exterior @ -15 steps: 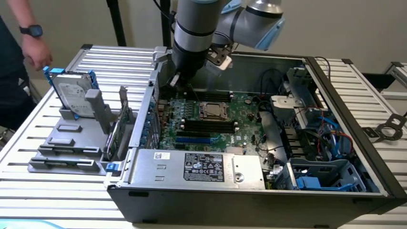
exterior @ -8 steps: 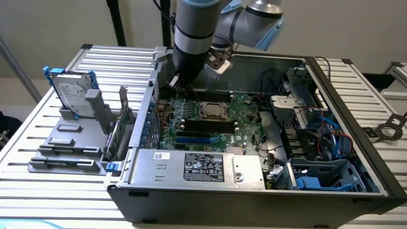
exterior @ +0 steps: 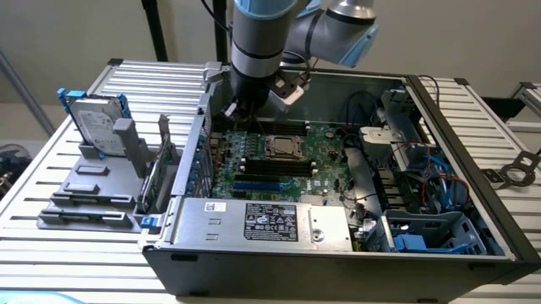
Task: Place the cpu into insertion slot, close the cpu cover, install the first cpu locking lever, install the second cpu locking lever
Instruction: 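Install the first cpu locking lever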
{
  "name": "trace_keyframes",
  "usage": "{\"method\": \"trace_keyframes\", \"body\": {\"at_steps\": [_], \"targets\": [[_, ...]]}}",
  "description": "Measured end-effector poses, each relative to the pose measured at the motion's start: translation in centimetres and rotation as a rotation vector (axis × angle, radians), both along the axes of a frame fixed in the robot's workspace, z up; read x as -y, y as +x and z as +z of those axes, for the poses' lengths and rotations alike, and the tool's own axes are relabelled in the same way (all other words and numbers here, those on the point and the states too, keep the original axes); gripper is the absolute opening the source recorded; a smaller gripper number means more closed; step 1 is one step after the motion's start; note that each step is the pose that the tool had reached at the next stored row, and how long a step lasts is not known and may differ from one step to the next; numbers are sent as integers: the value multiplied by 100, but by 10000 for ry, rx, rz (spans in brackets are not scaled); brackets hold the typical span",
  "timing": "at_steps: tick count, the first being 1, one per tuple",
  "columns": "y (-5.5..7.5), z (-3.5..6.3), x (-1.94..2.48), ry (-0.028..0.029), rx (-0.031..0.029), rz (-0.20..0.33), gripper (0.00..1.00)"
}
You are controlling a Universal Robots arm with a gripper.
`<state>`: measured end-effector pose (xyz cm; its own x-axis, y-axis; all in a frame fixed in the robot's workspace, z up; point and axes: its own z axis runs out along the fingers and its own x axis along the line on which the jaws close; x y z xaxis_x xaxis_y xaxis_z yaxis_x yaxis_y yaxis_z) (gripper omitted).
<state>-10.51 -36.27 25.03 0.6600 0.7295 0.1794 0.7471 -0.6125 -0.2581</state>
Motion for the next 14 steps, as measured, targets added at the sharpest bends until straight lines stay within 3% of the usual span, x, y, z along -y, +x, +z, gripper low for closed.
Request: {"method": "trace_keyframes", "body": {"at_steps": [6, 14], "targets": [[-6, -35, -15, 263, -3, -295, 11], [-6, -57, -106, 588, -47, -315, 11]]}}
